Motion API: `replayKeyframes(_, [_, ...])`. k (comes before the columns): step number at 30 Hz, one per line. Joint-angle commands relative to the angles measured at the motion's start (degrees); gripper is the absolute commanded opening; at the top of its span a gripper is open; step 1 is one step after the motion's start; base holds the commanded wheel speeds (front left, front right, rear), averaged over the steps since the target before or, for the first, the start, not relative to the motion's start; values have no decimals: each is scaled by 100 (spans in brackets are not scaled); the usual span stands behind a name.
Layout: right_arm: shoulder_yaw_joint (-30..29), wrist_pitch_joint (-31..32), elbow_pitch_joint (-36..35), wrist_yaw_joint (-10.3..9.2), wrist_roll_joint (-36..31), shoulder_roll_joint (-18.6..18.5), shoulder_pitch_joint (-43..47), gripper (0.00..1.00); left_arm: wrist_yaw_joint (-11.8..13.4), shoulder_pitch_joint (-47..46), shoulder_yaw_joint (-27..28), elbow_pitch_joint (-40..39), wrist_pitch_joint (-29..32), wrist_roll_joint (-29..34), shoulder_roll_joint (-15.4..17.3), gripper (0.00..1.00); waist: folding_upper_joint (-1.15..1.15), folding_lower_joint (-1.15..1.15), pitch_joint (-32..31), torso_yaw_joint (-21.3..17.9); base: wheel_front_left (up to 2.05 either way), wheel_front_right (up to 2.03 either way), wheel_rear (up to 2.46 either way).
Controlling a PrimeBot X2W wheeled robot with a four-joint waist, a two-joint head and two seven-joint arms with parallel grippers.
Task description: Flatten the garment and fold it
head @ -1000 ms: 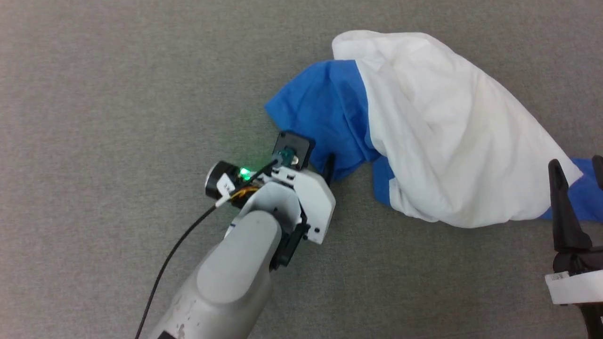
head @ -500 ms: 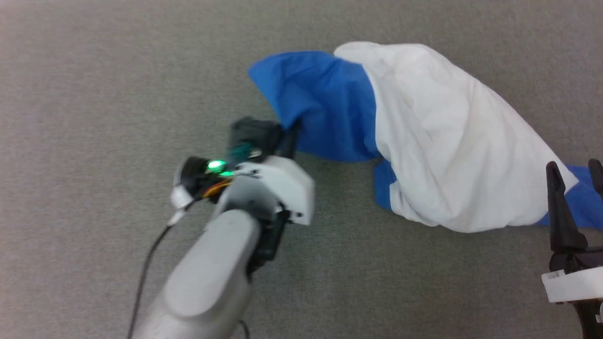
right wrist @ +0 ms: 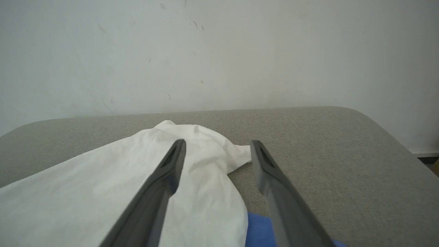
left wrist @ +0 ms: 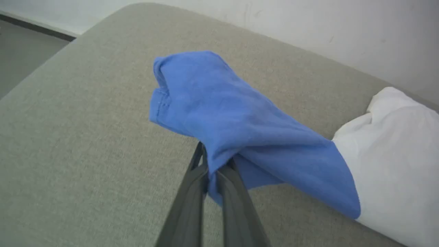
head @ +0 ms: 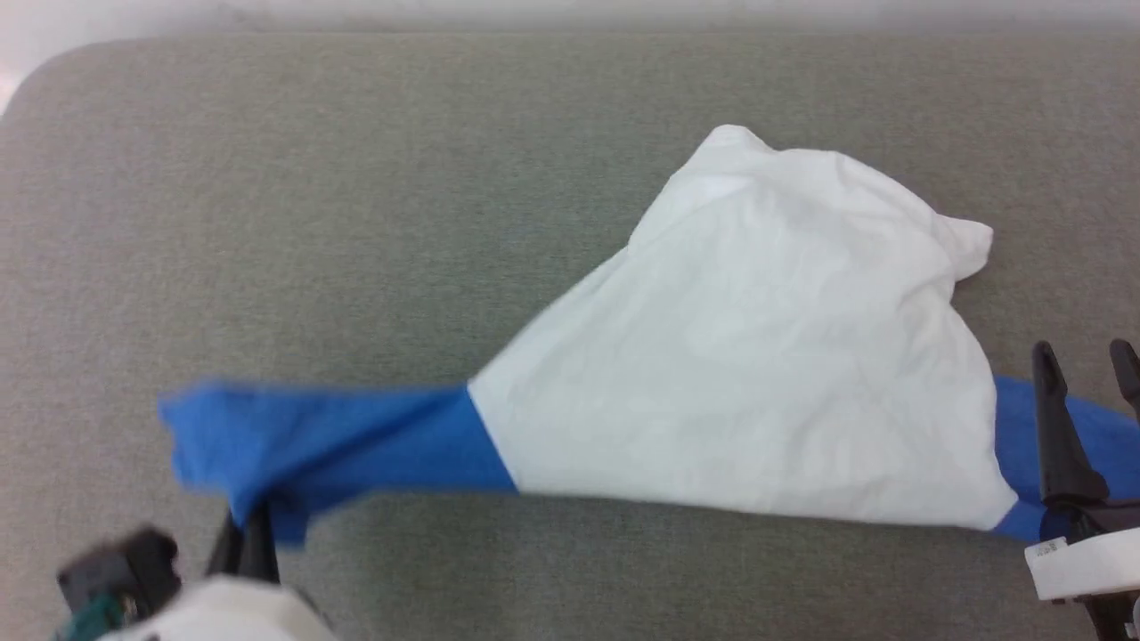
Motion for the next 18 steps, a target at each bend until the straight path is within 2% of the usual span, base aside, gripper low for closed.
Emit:
replayKeyframes(1, [-27,-4,22,-12,31,-4,63,100,31,338,36,11,-55,-135,-79,0,0,1,16,83,0,0,0])
replayKeyframes(4, [-53,23,37,-12,51,-31,73,100,-57,774,43,310,-361,-479,-415,2,0,1,40,138,0,0,0])
replayKeyframes(5, [-49,52,28,-12,59,-45,70,100,-154,826,0,490,-470,-565,-501,35,0,1,44,152,0,0,0])
replayKeyframes(6, [-40,78,19,-12,66,-59,64,100,-263,825,-50,665,-576,-646,-589,84,0,1,47,166,0,0,0])
replayKeyframes(7, [-28,100,12,-12,73,-68,55,100,-363,781,-79,823,-700,-735,-699,100,0,1,45,177,0,0,0])
replayKeyframes(10, [-8,155,4,-12,84,-85,34,100,-675,547,-153,1147,-1035,-866,-882,100,0,1,10,203,0,0,0])
replayKeyframes(11, [-8,155,4,-12,84,-85,34,100,-675,547,-153,1147,-1035,-866,-882,100,0,1,10,203,0,0,0])
replayKeyframes(13, [-20,183,-6,-12,86,-95,35,100,-843,367,-199,1153,-1203,-830,-880,100,0,1,-11,212,0,0,0])
replayKeyframes(18, [-33,212,-37,-12,75,-91,45,100,-1032,-150,-292,314,-1232,-605,-697,100,0,1,-5,182,0,0,0])
